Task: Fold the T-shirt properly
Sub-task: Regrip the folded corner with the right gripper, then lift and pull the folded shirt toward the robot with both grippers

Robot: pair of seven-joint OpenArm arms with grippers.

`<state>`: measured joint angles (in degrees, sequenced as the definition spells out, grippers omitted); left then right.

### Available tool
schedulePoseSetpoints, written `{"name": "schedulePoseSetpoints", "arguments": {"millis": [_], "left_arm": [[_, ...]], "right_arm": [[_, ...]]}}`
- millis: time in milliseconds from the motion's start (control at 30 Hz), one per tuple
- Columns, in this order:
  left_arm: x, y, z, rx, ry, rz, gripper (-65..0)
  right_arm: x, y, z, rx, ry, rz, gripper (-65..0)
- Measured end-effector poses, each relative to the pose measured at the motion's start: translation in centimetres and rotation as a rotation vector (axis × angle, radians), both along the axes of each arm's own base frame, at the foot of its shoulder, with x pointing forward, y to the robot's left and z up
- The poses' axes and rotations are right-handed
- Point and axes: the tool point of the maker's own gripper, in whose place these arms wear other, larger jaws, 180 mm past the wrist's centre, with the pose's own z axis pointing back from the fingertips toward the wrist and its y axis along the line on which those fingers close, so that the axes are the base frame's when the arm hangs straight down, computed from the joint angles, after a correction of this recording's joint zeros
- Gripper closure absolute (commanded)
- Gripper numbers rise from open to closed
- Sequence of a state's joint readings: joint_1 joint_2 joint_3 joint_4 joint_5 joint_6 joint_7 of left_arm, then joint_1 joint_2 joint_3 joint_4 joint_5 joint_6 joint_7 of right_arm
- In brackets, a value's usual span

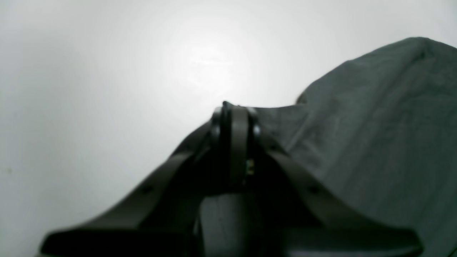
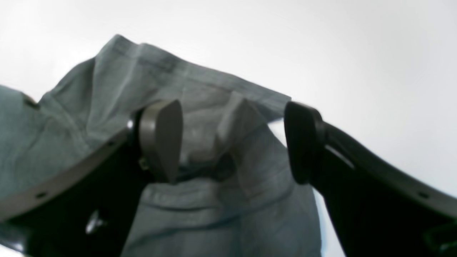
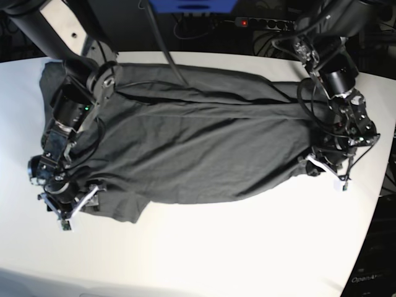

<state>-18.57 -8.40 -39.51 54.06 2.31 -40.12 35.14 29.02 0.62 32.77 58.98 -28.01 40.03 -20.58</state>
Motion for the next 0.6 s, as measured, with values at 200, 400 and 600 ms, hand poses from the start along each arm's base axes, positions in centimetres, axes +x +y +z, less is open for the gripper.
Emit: {"name": "schedulePoseSetpoints", "arguments": {"millis": [200, 400, 600], "left_arm": [[-0.2, 0.0, -0.1, -0.003, -0.008, 0.004, -2.4], [-0.2, 0.2, -0.1, 0.000, -0.008, 0.004, -2.4], [-0.2, 0.2, -0.1, 0.000, -0.008, 0.004, -2.4]], "right_arm": [[-0.4, 1.0, -1.9, 0.041, 0.043, 0.015, -41.6], [-1.0, 0.7, -3.2, 0.103, 0.040, -0.016, -33.4], [-0.8, 0.7, -3.0, 0.104, 0.030, -0.014, -33.1]]}}
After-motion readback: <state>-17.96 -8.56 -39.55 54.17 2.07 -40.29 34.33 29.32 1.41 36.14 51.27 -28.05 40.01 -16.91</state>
